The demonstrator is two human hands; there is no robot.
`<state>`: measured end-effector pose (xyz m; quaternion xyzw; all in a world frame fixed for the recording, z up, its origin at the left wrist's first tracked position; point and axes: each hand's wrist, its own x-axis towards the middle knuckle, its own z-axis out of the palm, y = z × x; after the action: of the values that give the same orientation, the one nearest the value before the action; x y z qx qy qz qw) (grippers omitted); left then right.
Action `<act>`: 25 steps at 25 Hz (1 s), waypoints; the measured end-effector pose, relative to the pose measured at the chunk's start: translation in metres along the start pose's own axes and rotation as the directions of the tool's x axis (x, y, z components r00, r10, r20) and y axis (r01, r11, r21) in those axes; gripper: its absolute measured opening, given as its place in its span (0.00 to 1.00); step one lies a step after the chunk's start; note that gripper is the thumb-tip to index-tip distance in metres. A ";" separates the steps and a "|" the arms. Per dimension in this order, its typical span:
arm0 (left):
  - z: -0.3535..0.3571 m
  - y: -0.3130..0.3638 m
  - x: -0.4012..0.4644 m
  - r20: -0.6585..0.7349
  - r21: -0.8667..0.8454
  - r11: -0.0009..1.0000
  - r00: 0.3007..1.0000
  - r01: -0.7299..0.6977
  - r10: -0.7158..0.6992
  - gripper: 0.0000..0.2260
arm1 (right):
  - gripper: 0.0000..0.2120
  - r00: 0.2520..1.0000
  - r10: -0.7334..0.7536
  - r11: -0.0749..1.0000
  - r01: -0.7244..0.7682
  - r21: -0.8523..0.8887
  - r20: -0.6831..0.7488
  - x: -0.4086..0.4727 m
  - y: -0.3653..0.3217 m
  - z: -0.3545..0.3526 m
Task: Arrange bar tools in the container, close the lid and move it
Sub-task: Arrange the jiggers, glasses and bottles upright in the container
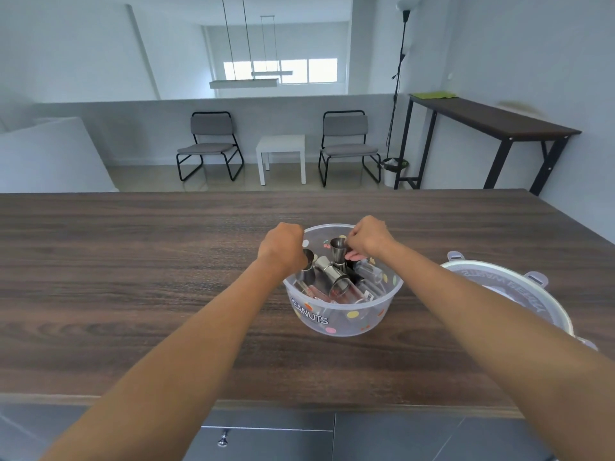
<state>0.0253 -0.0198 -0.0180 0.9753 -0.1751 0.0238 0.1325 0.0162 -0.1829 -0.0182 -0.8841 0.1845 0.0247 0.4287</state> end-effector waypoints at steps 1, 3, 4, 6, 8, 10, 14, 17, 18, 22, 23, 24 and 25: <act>0.000 0.001 0.000 0.008 0.004 1.000 1.000 0.006 -0.006 0.05 | 0.11 0.999 0.046 0.996 -0.047 0.075 0.014 -0.001 0.000 0.002; -0.002 0.002 0.000 0.019 0.015 1.000 1.000 0.004 -0.004 0.08 | 0.14 0.993 0.111 0.972 -0.118 0.203 0.046 -0.003 0.000 0.003; -0.003 0.003 -0.001 0.030 0.021 1.000 1.000 -0.002 0.002 0.12 | 0.14 0.992 0.117 0.965 -0.126 0.230 0.052 -0.005 0.000 0.003; -0.003 0.002 -0.002 0.054 0.025 1.000 0.999 -0.006 0.004 0.15 | 0.12 0.997 0.069 0.981 -0.074 0.179 0.035 -0.008 0.003 0.002; -0.004 -0.002 -0.003 0.071 0.042 0.998 0.997 -0.045 0.042 0.12 | 0.09 1.000 -0.003 1.000 0.003 0.016 0.021 -0.012 0.008 0.000; -0.008 -0.005 -0.002 0.082 0.079 0.992 0.993 -0.094 0.088 0.11 | 0.09 0.996 -0.050 0.979 0.064 -0.194 0.077 -0.017 0.011 0.001; -0.013 -0.007 -0.005 0.079 0.161 0.982 0.993 -0.102 0.091 0.09 | 0.19 0.989 0.002 0.889 0.066 -0.454 0.146 -0.023 0.008 0.019; -0.012 -0.005 -0.007 0.034 0.165 0.985 0.998 -0.060 0.055 0.13 | 0.26 0.992 0.025 0.845 0.045 -0.533 0.124 -0.022 0.006 0.031; -0.012 -0.005 -0.007 0.030 0.158 0.986 0.999 -0.046 0.041 0.15 | 0.24 0.994 0.018 0.845 0.043 -0.533 0.110 -0.022 0.006 0.034; -0.011 -0.006 -0.003 0.034 0.152 0.987 0.999 -0.043 0.038 0.08 | 0.11 0.994 -0.106 0.856 0.104 -0.507 0.025 -0.026 0.005 0.039; -0.011 -0.007 -0.003 0.033 0.155 0.987 0.999 -0.048 0.043 0.08 | 0.11 0.987 -0.158 0.854 0.137 -0.501 0.001 -0.027 0.003 0.039; -0.011 -0.008 -0.003 0.029 0.154 0.987 0.999 -0.048 0.044 0.09 | 0.15 0.979 -0.202 0.849 0.164 -0.502 -0.022 -0.027 0.000 0.039; -0.011 -0.009 -0.003 0.027 0.148 0.988 0.999 -0.049 0.045 0.10 | 0.19 0.970 -0.242 0.831 0.190 -0.523 -0.033 -0.027 -0.002 0.038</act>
<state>0.0259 -0.0075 -0.0100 0.9783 -0.1973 0.0285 0.0567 -0.0036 -0.1444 -0.0350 -0.9817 0.0907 -0.0188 0.1665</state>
